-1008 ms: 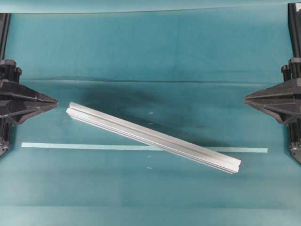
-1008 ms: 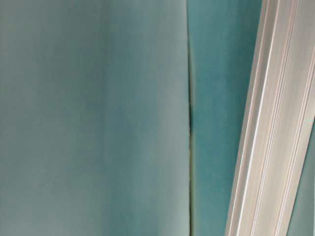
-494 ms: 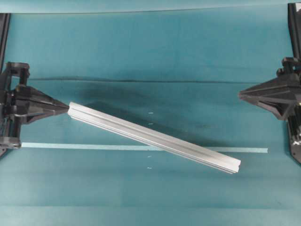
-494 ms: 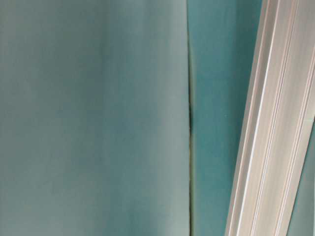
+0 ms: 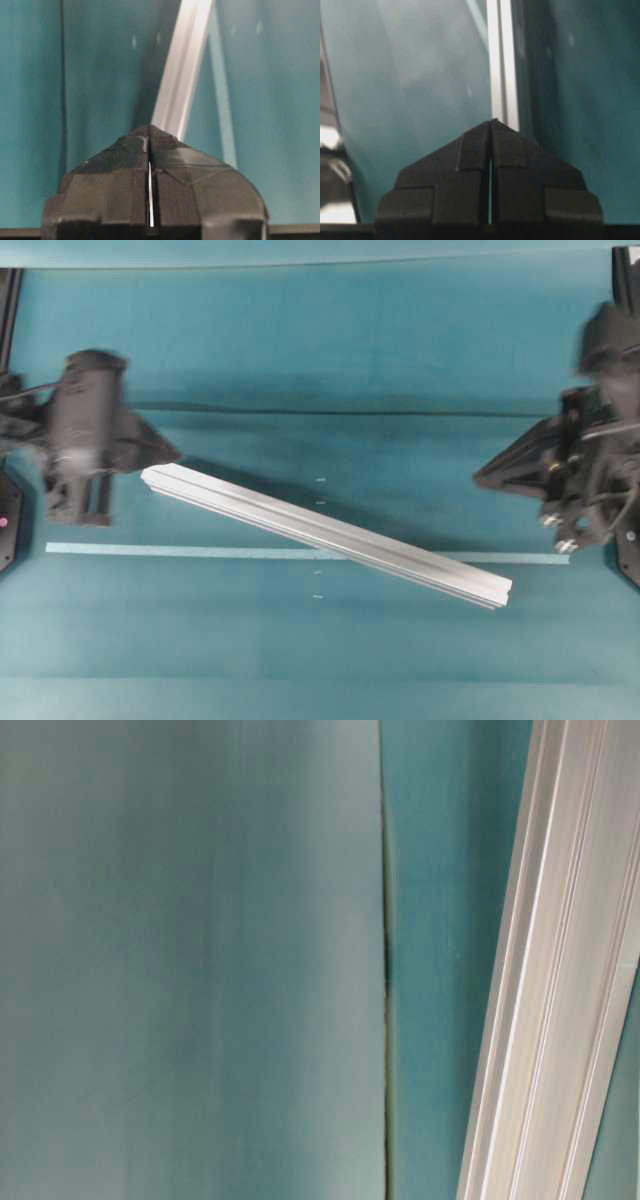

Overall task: Lift the metal rail with both hands.
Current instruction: 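Move both grippers down over the two ends of the silver rail, then lower both open grippers around the rail ends and close them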

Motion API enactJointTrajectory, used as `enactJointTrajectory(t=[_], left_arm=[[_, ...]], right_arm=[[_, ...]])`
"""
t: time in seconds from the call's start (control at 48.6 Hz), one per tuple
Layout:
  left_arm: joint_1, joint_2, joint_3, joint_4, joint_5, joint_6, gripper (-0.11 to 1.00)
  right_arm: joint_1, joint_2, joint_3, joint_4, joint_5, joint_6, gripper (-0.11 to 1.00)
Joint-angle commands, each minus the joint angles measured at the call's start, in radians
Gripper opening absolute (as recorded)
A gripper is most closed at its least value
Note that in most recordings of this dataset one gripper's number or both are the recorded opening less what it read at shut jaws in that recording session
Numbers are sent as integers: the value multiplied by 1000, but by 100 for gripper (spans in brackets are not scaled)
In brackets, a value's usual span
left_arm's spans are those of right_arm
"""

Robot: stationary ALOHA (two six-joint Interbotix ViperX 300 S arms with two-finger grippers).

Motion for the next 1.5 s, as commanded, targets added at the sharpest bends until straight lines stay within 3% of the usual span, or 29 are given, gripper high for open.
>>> enactJointTrajectory(t=[0.0, 0.165, 0.37, 0.556, 0.679, 0.802, 0.885, 0.988, 1.091, 1.173, 1.481], left_arm=[[3, 51, -67, 2, 43, 8, -4], [3, 135, -141, 2, 138, 52, -4], [5, 199, -187, 2, 175, 81, -4], [5, 230, -195, 2, 164, 83, -3], [5, 229, -193, 2, 169, 83, 5], [6, 229, -193, 2, 164, 78, 26], [5, 230, -190, 2, 164, 75, 50], [5, 238, -184, 2, 164, 67, 80], [3, 253, -175, 2, 163, 67, 98], [2, 264, -164, 2, 156, 74, 98], [5, 305, -115, 2, 104, 69, 97]], right_arm=[[21, 58, -51, 3, 37, 5, -2], [43, 189, -137, 5, 143, 14, -2], [46, 333, -252, -12, 322, 11, -2], [48, 396, -285, -23, 365, 9, -1], [48, 414, -287, -18, 367, 9, 4], [49, 426, -288, 2, 360, 9, 21], [49, 437, -287, 25, 359, 5, 42], [60, 449, -276, 17, 360, -6, 72], [91, 462, -265, -9, 354, -23, 93], [95, 471, -258, -12, 339, -20, 100], [121, 538, -250, -18, 321, -41, 100]])
